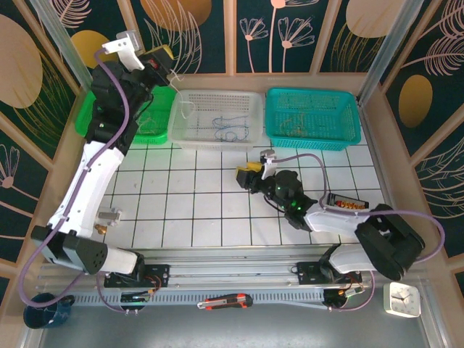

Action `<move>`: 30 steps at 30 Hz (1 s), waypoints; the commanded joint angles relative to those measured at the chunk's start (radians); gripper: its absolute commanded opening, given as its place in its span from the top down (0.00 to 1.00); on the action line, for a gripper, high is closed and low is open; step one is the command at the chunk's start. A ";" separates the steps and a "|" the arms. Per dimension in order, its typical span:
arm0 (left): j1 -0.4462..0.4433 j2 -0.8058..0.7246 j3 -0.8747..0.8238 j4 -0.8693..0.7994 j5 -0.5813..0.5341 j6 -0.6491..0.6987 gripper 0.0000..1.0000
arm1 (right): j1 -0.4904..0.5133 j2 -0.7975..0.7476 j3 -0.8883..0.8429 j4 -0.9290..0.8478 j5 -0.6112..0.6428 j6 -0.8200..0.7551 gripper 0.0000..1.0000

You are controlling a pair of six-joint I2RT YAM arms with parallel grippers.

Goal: Untangle the cables

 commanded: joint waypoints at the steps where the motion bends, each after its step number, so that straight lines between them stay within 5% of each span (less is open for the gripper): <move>1: 0.073 0.065 0.034 -0.026 -0.098 0.086 1.00 | -0.013 -0.078 0.004 -0.150 0.023 0.008 0.44; 12: 0.245 0.353 0.160 -0.038 -0.138 0.091 1.00 | -0.040 -0.239 0.026 -0.393 0.012 -0.002 0.41; 25: 0.321 0.654 0.315 -0.105 -0.181 0.075 1.00 | -0.087 -0.435 0.011 -0.592 0.049 -0.016 0.39; 26: 0.321 0.659 0.309 -0.107 -0.180 0.080 0.88 | -0.091 -0.450 0.010 -0.604 0.049 -0.018 0.39; 29: 0.321 0.650 0.311 -0.132 -0.174 0.086 0.18 | -0.103 -0.486 0.009 -0.645 0.060 -0.016 0.38; 30: 0.320 0.635 0.311 -0.139 -0.169 0.084 0.04 | -0.107 -0.498 0.011 -0.660 0.064 -0.015 0.37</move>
